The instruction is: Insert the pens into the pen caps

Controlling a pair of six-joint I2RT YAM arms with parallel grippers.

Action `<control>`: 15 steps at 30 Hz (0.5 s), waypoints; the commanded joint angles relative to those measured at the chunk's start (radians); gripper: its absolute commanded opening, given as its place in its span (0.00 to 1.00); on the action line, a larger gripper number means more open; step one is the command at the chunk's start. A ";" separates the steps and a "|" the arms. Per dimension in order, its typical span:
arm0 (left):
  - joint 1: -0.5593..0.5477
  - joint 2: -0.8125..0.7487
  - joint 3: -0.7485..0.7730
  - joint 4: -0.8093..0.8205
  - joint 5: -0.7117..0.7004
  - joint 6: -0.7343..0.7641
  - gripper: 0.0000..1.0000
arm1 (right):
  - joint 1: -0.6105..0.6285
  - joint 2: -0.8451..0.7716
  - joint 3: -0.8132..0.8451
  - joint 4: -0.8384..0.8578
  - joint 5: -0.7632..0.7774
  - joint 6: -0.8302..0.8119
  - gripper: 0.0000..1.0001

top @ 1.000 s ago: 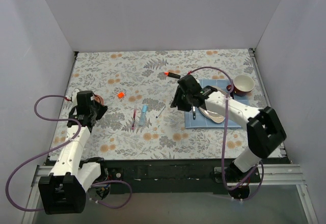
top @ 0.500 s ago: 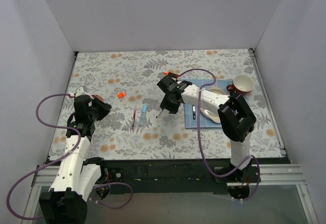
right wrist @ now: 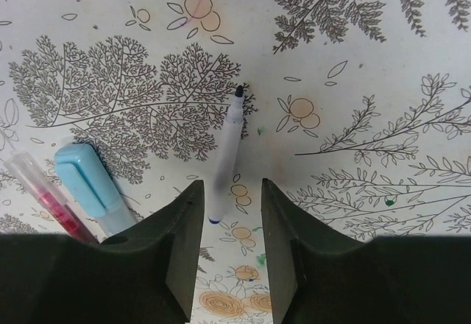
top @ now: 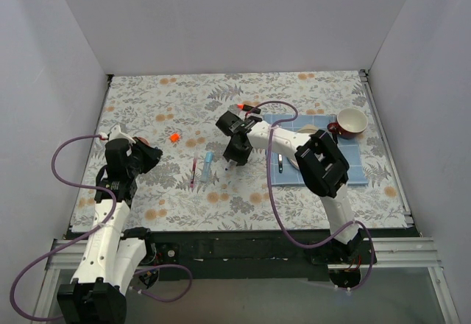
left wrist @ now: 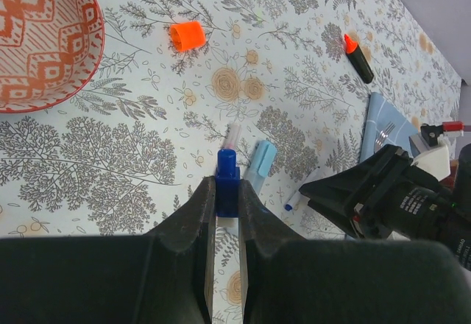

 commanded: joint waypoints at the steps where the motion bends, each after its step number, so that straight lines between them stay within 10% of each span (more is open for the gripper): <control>1: -0.003 -0.019 -0.008 0.011 0.020 0.016 0.00 | 0.015 0.032 0.045 -0.043 0.042 0.023 0.42; 15: -0.004 -0.028 -0.005 0.009 0.032 0.029 0.00 | 0.053 -0.045 -0.108 -0.122 0.162 -0.371 0.05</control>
